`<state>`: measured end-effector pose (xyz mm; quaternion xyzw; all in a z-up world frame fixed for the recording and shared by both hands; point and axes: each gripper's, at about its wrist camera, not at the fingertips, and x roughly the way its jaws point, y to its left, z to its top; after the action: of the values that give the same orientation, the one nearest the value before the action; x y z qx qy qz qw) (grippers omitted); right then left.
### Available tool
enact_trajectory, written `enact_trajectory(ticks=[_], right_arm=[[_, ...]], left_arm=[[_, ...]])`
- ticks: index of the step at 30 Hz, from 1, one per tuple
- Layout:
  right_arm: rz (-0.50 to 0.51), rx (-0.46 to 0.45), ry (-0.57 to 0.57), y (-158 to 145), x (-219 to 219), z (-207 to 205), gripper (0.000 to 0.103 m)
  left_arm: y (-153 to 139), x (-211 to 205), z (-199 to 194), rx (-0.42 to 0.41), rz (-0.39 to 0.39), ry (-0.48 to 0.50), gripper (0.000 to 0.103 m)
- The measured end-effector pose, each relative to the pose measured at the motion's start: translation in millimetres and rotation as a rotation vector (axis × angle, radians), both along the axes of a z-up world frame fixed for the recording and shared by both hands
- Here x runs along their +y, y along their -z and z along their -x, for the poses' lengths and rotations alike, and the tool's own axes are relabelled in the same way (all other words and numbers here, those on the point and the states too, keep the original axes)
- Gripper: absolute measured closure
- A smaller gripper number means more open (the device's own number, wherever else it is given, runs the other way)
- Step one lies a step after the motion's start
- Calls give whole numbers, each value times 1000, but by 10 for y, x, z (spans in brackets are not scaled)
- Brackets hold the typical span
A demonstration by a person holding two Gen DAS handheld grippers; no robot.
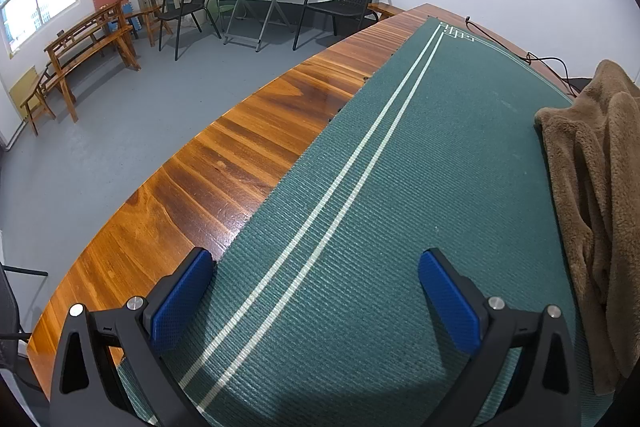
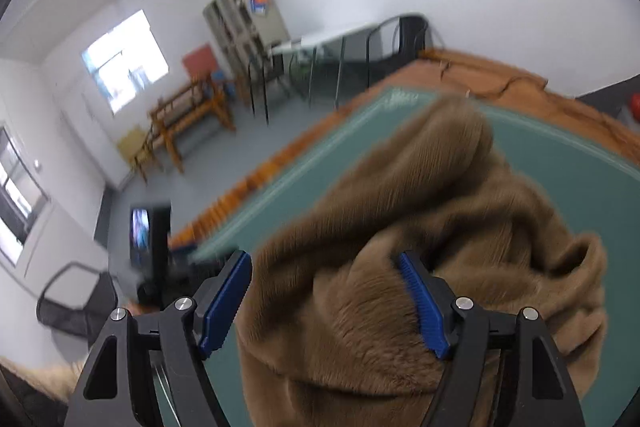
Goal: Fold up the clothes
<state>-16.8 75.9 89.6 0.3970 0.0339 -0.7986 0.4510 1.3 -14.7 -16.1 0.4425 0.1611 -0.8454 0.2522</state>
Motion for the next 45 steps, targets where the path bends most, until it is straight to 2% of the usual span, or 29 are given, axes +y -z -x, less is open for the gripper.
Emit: enact_trajectory(ticks=[7, 12, 17, 22, 25, 27, 29, 33, 37, 38, 41, 43, 44, 45], right_arm=[[46, -56, -118, 450, 207, -864, 21], [55, -59, -222, 718, 382, -1500, 17], [56, -39, -301, 818, 345, -2102, 12], [38, -46, -343, 933, 156, -2658, 8], [-9, -16, -320, 1090, 80, -2906, 8], [10, -37, -299, 1142, 85, -3011, 8], [29, -56, -281, 1190, 60, -3111, 8], [18, -36, -264, 1249, -84, -3343, 8], [5, -5, -244, 1232, -342, -3590, 8], [4, -1, -240, 1241, -356, -3592, 8], [4, 11, -228, 1266, -405, -3655, 8], [0, 18, -221, 1290, -459, -3756, 8], [-3, 24, -219, 1300, -492, -3815, 8], [-2, 31, -217, 1315, -510, -3873, 8]], left_arm=[[10, -5, 3, 1, -8, 1, 0], [-26, 15, -43, 9, -32, 76, 0], [-352, 154, -276, 138, -168, 233, 0], [-785, 584, -423, 194, -110, 431, 0], [-941, 824, -441, 218, -131, 556, 0], [-995, 970, -369, 222, -153, 615, 0], [-1062, 1090, -289, 225, -187, 650, 0], [-1131, 1119, 31, 203, -251, 646, 0], [-1056, 1142, 399, 143, -453, 635, 0], [-1040, 1167, 453, 138, -478, 628, 0], [-1028, 1255, 523, 115, -479, 594, 13], [-1011, 1300, 566, 91, -463, 586, 34], [-987, 1323, 603, 78, -452, 578, 42], [-962, 1345, 636, 68, -444, 568, 46]])
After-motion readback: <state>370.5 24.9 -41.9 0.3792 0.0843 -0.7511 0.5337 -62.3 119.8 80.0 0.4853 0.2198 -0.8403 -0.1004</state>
